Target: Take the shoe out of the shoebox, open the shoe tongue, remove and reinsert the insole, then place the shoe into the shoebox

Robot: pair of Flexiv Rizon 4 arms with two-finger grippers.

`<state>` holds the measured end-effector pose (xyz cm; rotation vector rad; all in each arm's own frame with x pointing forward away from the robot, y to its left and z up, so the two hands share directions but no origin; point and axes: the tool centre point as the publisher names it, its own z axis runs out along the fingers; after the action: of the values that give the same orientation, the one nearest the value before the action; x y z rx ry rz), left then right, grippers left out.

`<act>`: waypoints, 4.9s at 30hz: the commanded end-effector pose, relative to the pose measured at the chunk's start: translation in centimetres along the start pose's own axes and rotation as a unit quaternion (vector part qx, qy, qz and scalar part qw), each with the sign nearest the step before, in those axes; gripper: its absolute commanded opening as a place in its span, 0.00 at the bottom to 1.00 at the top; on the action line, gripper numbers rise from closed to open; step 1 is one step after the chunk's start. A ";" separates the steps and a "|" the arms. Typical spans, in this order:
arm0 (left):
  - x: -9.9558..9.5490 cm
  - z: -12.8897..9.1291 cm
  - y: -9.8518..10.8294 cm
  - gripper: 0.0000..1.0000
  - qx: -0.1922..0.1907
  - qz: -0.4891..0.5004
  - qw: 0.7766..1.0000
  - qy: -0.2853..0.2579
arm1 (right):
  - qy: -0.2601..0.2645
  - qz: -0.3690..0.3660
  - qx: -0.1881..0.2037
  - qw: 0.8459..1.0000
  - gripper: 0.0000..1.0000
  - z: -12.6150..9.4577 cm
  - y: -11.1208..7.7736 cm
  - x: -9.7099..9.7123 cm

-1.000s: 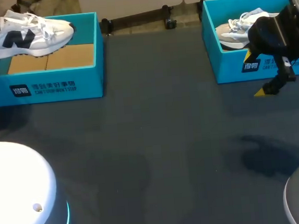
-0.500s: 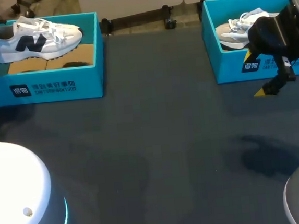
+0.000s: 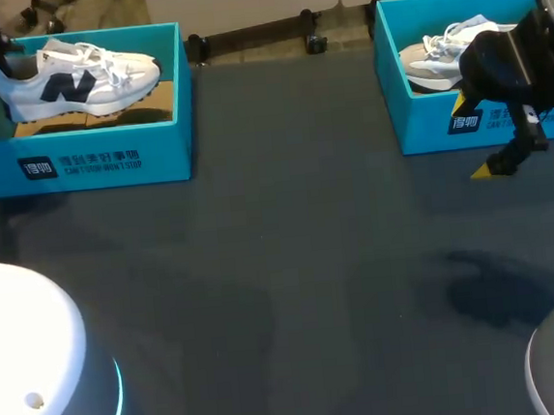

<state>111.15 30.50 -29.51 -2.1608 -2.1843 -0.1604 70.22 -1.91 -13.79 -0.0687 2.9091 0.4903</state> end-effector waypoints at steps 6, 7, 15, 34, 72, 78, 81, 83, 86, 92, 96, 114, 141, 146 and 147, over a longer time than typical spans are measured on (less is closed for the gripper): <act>-0.5 1.7 -0.2 0.00 0.005 0.000 1.000 0.002 | 0.002 0.001 0.002 1.000 1.00 0.1 0.1 -0.2; -0.6 1.8 -0.3 0.00 0.003 0.000 1.000 0.003 | 0.002 0.001 0.002 1.000 1.00 0.1 0.1 -0.2; -1.2 3.3 -0.7 0.00 0.004 -0.002 1.000 0.006 | 0.002 0.001 0.002 1.000 1.00 0.1 0.1 -0.2; -1.2 4.1 -2.2 0.00 0.010 0.002 1.000 0.001 | 0.002 0.001 0.002 1.000 1.00 0.1 0.1 -0.2; -1.1 4.2 -6.6 0.00 0.012 0.014 1.000 -0.009 | 0.002 0.001 0.002 1.000 1.00 0.1 0.1 -0.2; -1.5 5.4 -6.7 0.00 0.010 0.010 1.000 0.003 | 0.002 0.001 0.002 1.000 1.00 0.1 0.1 -0.2; -1.6 6.0 -6.8 0.00 0.010 0.008 1.000 0.006 | 0.002 0.001 0.002 1.000 1.00 0.1 0.1 -0.2; -1.6 6.3 -6.9 0.00 0.011 0.008 1.000 0.007 | 0.002 0.001 0.002 1.000 1.00 0.1 0.1 -0.2; -1.6 6.7 -6.9 0.00 0.014 0.007 1.000 0.009 | 0.002 0.001 0.002 1.000 1.00 0.1 0.1 -0.2; -1.7 7.4 -6.8 0.00 0.020 0.002 1.000 0.011 | 0.002 0.001 0.002 1.000 1.00 0.1 0.1 -0.2; -1.9 8.1 -6.7 0.00 0.020 0.003 1.000 0.020 | 0.002 0.001 0.002 1.000 1.00 0.1 0.1 -0.2; -2.0 10.0 -6.5 0.04 0.046 0.000 0.999 0.023 | 0.002 0.001 0.002 1.000 1.00 0.1 0.1 -0.2; -1.9 3.6 -6.5 0.67 0.031 0.013 0.999 -0.030 | 0.002 0.001 0.002 1.000 1.00 0.1 0.1 -0.2; -2.1 1.9 -6.2 0.68 0.026 0.010 0.999 -0.037 | 0.002 0.001 0.002 1.000 1.00 0.1 0.1 -0.2; -2.1 1.2 -6.2 0.69 0.027 0.010 0.999 -0.040 | 0.002 0.001 0.002 1.000 1.00 0.1 0.1 -0.2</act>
<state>105.58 28.50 -32.58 -2.1927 -2.1807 -0.0126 70.22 -1.91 -13.79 -0.0687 2.9090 0.4903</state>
